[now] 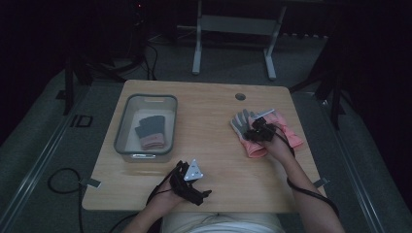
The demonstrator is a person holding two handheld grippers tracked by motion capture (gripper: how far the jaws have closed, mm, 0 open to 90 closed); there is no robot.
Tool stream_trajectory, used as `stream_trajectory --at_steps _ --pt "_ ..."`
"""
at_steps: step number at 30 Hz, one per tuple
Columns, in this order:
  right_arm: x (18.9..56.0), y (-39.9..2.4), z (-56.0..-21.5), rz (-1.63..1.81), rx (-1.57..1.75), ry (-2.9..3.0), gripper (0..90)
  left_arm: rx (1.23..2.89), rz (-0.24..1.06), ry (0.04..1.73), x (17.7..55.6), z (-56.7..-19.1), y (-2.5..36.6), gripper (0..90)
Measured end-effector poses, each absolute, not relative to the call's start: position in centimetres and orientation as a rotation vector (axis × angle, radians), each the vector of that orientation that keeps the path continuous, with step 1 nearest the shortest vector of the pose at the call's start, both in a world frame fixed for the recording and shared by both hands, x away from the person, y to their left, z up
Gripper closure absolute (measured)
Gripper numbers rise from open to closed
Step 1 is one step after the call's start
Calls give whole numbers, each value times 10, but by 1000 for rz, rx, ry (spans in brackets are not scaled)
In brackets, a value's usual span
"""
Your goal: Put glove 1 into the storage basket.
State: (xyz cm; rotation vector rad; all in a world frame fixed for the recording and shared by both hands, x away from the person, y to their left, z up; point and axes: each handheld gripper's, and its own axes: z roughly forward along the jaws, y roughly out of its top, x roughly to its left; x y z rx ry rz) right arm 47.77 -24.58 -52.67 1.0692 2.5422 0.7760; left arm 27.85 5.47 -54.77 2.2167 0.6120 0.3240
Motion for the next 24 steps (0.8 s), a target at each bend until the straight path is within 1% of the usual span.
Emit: stream_trajectory --at_steps 3,4,5,8,9,12,13,16,17,19,21,24 --pt "475 -246 -528 802 1113 2509 839 2206 318 622 275 -551 57 18" --pt "475 -246 -528 802 1113 2509 839 2206 318 622 275 -551 57 18" --pt "472 -248 -525 854 1174 2458 881 2189 299 629 273 -551 58 18" --pt "464 -248 -519 912 1215 2397 889 2171 301 624 269 -549 59 18" --pt "453 -245 -510 970 1219 2334 892 2173 326 614 265 -548 59 18" --pt "443 -242 -500 1025 1227 2288 893 2174 344 613 264 -548 60 18" --pt "432 -238 -485 1113 1266 2236 894 2175 346 618 265 -549 60 18" --pt "427 -236 -480 1134 1277 2219 893 2172 349 624 266 -550 61 18" --pt "410 -223 -461 1173 1312 2181 893 2172 354 623 265 -550 61 18" --pt "400 -212 -453 1166 1339 2151 893 2176 379 620 265 -550 62 18" --pt "397 -208 -451 1160 1339 2151 893 2176 379 620 265 -550 62 18" --pt "385 -192 -450 1137 1383 2127 893 2167 373 625 266 -552 63 18"
